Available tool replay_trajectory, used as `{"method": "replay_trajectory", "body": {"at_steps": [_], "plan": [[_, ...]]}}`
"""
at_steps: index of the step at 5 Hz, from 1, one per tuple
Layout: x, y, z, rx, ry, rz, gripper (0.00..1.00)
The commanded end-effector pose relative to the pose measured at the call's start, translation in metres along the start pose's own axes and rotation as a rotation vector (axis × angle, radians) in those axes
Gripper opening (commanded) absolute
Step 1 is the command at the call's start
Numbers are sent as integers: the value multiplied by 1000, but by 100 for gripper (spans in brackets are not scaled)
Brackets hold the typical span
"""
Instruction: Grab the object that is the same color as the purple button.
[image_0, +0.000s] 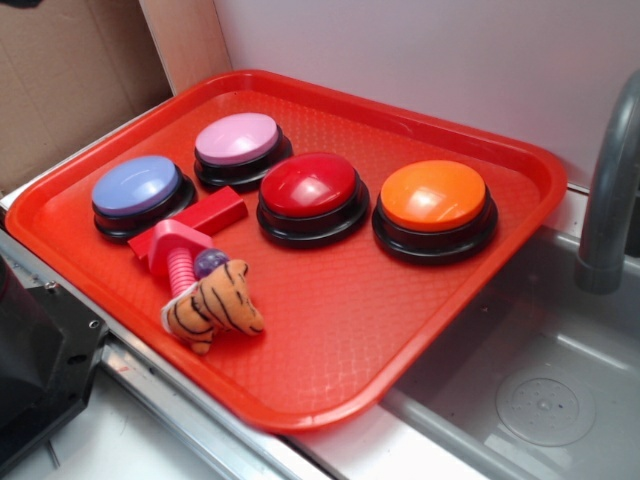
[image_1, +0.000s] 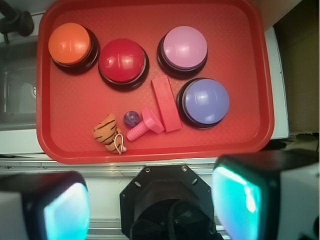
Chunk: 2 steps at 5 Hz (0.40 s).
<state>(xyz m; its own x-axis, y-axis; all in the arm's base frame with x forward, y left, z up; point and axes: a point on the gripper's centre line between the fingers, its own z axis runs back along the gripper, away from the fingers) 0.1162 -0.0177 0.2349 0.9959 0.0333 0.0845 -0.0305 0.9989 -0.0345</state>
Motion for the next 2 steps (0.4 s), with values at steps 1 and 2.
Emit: {"method": "replay_trajectory", "body": {"at_steps": [1,2], "plan": [[0,0,0,0,0,0,100],[13,-5,-12,67,15,-88,100]]}}
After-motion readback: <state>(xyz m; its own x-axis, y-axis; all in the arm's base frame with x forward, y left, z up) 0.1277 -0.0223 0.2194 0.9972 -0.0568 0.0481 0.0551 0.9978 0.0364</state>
